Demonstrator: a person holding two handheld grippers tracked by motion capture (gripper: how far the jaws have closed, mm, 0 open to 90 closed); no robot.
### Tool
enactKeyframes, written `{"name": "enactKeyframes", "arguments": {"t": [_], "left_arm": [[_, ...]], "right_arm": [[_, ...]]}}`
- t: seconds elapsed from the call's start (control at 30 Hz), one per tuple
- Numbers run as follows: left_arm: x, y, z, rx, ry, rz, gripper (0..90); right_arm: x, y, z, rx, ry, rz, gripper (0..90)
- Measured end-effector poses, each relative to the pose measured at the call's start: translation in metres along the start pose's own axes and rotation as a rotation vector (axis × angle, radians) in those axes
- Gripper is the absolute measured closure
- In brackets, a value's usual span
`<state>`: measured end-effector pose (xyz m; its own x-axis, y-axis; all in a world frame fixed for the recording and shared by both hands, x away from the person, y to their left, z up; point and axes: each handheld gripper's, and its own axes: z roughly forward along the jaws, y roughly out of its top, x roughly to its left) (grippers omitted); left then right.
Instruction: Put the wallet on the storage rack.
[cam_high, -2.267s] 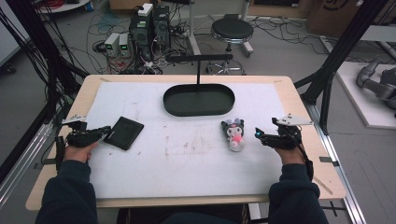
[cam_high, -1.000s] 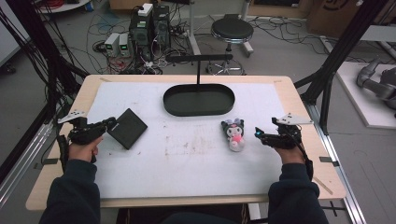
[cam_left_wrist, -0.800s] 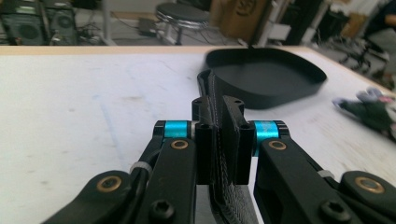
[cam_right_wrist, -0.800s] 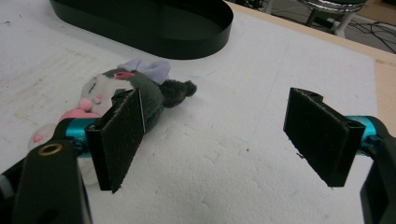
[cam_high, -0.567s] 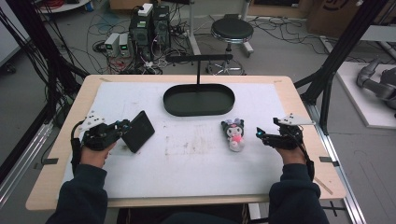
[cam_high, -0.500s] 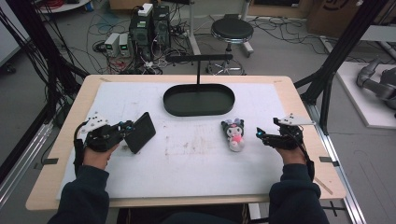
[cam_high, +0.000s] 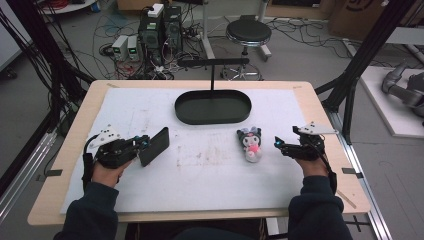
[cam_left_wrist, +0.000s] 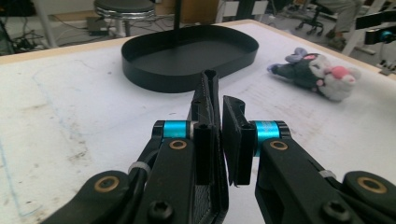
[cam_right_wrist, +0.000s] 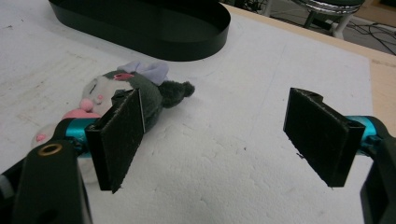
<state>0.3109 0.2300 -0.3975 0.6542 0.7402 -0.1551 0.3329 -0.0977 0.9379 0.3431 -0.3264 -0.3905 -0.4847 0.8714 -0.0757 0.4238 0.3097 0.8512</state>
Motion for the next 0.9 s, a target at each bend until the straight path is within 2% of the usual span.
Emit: {"name": "enactKeyframes", "arguments": {"t": [0.2, 0.33, 0.47, 0.63, 0.9], "left_arm": [[0.005, -0.002, -0.001, -0.012, 0.005, -0.018, 80.6], [0.008, -0.003, 0.001, -0.005, 0.006, -0.029, 73.7], [0.009, -0.003, 0.002, -0.017, 0.011, -0.021, 68.0], [0.011, -0.005, 0.005, -0.021, 0.042, -0.010, 47.5], [0.014, -0.009, 0.015, 0.012, 0.059, -0.016, 32.5]], "right_arm": [[0.000, 0.000, 0.000, 0.005, 0.002, 0.002, 20.6], [0.000, 0.000, 0.001, 0.007, 0.002, 0.001, 20.6], [0.000, -0.001, 0.000, 0.006, 0.001, 0.003, 20.6], [0.000, -0.001, 0.000, 0.007, 0.002, 0.000, 20.6], [0.000, -0.001, 0.001, 0.011, 0.004, -0.001, 20.6]]}}
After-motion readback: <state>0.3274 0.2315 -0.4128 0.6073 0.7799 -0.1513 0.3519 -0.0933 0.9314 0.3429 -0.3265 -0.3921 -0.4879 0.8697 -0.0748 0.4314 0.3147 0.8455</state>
